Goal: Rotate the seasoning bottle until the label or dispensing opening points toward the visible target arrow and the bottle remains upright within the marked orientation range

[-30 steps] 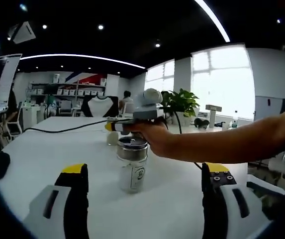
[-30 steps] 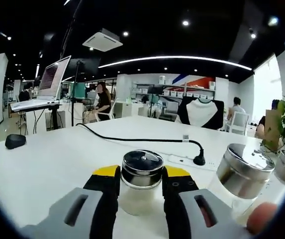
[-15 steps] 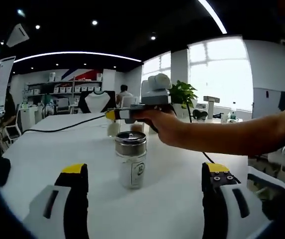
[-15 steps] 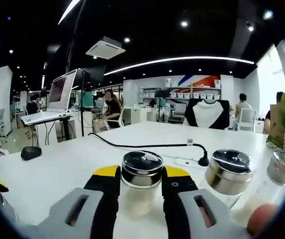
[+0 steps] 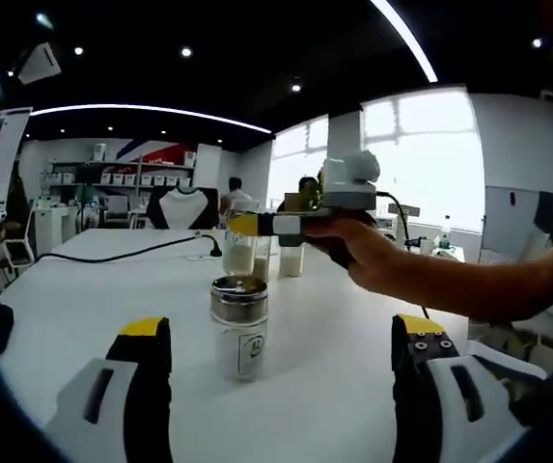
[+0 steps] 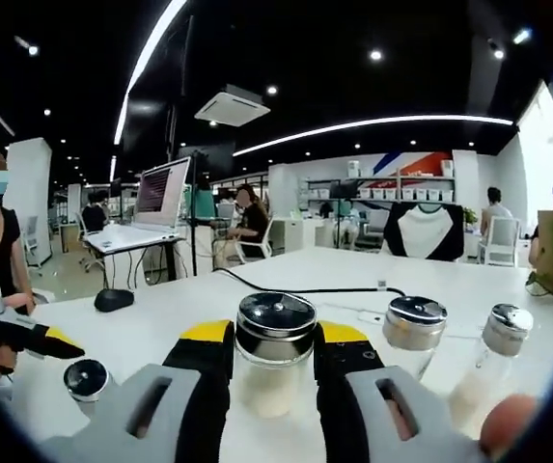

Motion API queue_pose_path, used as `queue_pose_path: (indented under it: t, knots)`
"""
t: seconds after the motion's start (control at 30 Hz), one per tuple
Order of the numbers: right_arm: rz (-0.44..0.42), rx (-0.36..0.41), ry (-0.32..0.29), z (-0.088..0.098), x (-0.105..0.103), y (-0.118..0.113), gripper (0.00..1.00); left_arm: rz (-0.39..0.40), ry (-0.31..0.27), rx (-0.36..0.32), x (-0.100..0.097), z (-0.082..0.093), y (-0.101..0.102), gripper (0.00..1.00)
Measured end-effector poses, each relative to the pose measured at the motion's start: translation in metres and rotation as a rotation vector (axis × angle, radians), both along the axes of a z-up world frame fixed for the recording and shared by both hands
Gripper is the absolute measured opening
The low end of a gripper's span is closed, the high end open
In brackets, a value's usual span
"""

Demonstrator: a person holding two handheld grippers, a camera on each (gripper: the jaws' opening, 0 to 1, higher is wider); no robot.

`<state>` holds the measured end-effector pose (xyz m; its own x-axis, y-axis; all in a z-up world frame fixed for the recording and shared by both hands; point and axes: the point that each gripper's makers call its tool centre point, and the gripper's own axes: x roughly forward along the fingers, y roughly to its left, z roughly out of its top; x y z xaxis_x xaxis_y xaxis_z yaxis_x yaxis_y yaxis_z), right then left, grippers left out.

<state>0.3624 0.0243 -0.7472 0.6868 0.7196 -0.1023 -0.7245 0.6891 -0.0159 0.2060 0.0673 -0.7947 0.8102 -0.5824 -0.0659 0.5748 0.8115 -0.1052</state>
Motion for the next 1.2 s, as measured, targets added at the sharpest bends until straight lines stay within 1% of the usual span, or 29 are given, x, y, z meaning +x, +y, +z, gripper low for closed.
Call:
queue_pose_path:
  t: [0.07, 0.1, 0.17, 0.2, 0.23, 0.33, 0.4, 0.47, 0.5, 0.57, 0.63, 0.67, 0.73, 0.8, 0.9, 0.93, 1.0, 1.07, 1.1, 1.13, 1.17, 1.2]
  knots:
    - [0.028, 0.007, -0.001, 0.003, -0.009, 0.000, 0.31, -0.012, -0.014, -0.021, -0.003, 0.005, -0.005, 1.00]
    - [0.034, 0.013, 0.006, 0.004, -0.013, 0.000, 0.31, -0.037, -0.022, -0.063, -0.006, 0.010, -0.010, 1.00]
    - [0.044, 0.016, 0.008, 0.005, -0.020, -0.002, 0.31, -0.040, -0.052, -0.091, -0.006, 0.016, -0.012, 1.00]
    - [0.050, 0.012, 0.004, 0.006, -0.024, -0.002, 0.31, -0.033, -0.081, -0.090, -0.007, 0.020, -0.011, 1.00]
    - [0.057, 0.004, -0.003, 0.005, -0.027, -0.003, 0.30, -0.023, -0.106, -0.070, -0.008, 0.023, -0.011, 1.00]
    - [0.069, -0.010, -0.020, 0.004, -0.040, -0.009, 0.30, -0.020, -0.116, -0.046, -0.009, 0.024, -0.013, 1.00]
    - [0.075, -0.010, -0.024, 0.004, -0.048, -0.013, 0.30, -0.023, -0.111, -0.029, -0.009, 0.021, -0.015, 1.00]
    - [0.081, -0.011, -0.029, 0.004, -0.054, -0.016, 0.30, -0.030, -0.078, -0.019, -0.009, 0.014, -0.018, 0.99]
    - [0.086, -0.012, -0.038, 0.005, -0.058, -0.018, 0.30, -0.045, -0.068, -0.022, -0.010, 0.012, -0.021, 0.99]
    - [0.102, -0.019, -0.056, 0.007, -0.069, -0.020, 0.30, -0.064, -0.062, -0.021, -0.013, 0.011, -0.025, 0.93]
    - [0.124, -0.032, -0.074, 0.007, -0.081, -0.021, 0.30, -0.072, -0.081, -0.001, -0.016, 0.013, -0.030, 0.91]
    - [0.138, -0.039, -0.088, 0.008, -0.088, -0.022, 0.30, -0.065, -0.103, 0.018, -0.017, 0.014, -0.031, 0.91]
    - [0.147, -0.046, -0.109, 0.007, -0.097, -0.024, 0.30, -0.056, -0.120, 0.034, -0.018, 0.016, -0.033, 0.90]
    - [0.167, -0.056, -0.130, 0.006, -0.106, -0.025, 0.30, -0.067, -0.124, 0.041, -0.018, 0.016, -0.035, 0.88]
    - [0.199, -0.058, -0.150, 0.005, -0.116, -0.028, 0.30, -0.097, -0.112, 0.059, -0.020, 0.009, -0.042, 0.86]
    - [0.206, -0.059, -0.155, 0.005, -0.118, -0.027, 0.30, -0.105, -0.116, 0.065, -0.021, 0.008, -0.044, 0.86]
    - [0.227, -0.068, -0.174, 0.004, -0.128, -0.028, 0.30, -0.132, -0.119, 0.057, -0.022, 0.007, -0.050, 0.86]
    - [0.255, -0.132, -0.232, 0.003, -0.138, -0.028, 0.30, -0.189, -0.058, 0.053, -0.026, -0.004, -0.059, 0.84]
    - [0.250, -0.176, -0.255, 0.000, -0.142, -0.028, 0.30, -0.205, -0.022, 0.054, -0.027, -0.010, -0.061, 0.82]
    - [0.226, -0.184, -0.233, -0.003, -0.142, -0.029, 0.30, -0.204, -0.019, 0.052, -0.027, -0.011, -0.061, 0.79]
    - [0.208, -0.177, -0.197, -0.005, -0.142, -0.030, 0.30, -0.199, -0.026, 0.053, -0.025, -0.011, -0.061, 0.79]
    - [0.230, -0.168, -0.195, -0.005, -0.145, -0.028, 0.30, -0.197, -0.025, 0.053, -0.025, -0.012, -0.062, 0.80]
